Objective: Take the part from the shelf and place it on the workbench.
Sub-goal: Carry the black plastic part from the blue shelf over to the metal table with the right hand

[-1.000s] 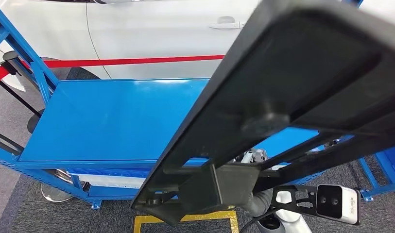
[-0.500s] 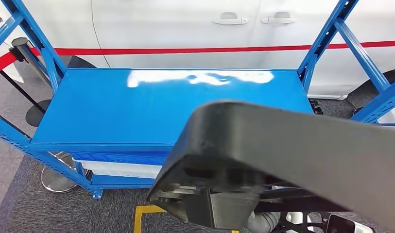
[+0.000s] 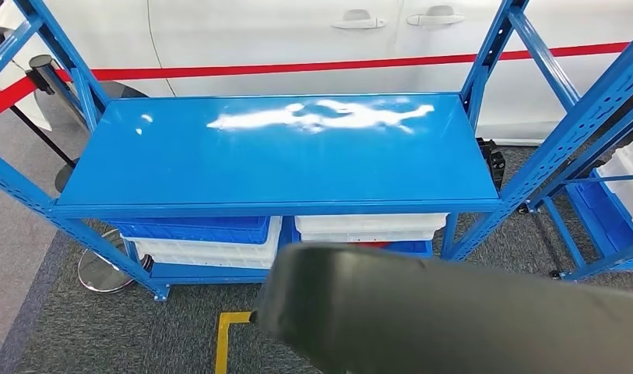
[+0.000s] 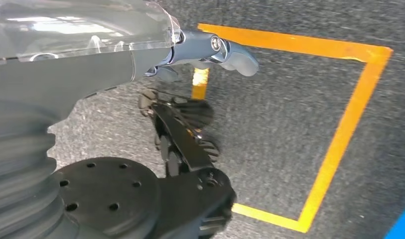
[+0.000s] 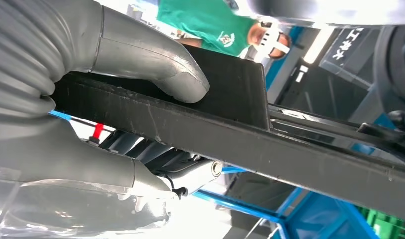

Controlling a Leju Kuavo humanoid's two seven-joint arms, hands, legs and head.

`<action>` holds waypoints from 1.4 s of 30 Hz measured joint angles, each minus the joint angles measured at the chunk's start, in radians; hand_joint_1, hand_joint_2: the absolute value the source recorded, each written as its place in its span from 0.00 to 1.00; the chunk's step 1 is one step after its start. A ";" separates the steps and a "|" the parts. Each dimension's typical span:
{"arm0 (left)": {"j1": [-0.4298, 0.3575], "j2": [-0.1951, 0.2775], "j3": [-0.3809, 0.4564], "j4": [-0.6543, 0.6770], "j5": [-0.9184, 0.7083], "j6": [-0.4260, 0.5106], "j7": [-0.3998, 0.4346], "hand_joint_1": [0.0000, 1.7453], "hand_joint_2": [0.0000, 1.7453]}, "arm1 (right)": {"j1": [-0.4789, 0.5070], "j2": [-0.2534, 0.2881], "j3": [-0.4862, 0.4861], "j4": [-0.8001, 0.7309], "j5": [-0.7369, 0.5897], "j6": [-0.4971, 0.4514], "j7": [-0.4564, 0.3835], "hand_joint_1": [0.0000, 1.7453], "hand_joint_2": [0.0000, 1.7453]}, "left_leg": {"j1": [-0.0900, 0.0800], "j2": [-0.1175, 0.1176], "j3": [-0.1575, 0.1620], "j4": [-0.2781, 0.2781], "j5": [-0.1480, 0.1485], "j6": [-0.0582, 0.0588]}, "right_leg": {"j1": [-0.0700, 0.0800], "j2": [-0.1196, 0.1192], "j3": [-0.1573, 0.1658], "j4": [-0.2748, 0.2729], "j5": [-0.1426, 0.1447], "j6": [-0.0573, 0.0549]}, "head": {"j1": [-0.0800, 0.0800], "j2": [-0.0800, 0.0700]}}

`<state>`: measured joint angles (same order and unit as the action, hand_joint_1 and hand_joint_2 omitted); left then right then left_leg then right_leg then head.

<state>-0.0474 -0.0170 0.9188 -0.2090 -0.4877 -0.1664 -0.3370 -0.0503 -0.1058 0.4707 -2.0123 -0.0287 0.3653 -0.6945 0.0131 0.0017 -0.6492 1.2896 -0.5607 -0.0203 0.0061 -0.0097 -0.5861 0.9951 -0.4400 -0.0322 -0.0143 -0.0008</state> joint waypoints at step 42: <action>-0.025 -0.002 -0.046 -0.001 -0.091 0.004 0.020 0.00 1.00 | 0.038 -0.160 0.021 -0.099 -0.015 -0.120 0.000 1.00 1.00 | -0.001 0.010 0.158 -0.319 0.066 0.047 | -0.012 0.007 -0.102 0.178 -0.111 0.053 | 0.005 0.000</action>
<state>-0.0719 -0.0190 0.8726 -0.2102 -0.5787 -0.1629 -0.3173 -0.0123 -0.2663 0.4919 -2.1114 -0.0434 0.2449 -0.6943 0.0122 0.0120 -0.4916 0.9705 -0.4949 0.0263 -0.0062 -0.0031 -0.6881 1.1730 -0.5505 0.0207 -0.0095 -0.0008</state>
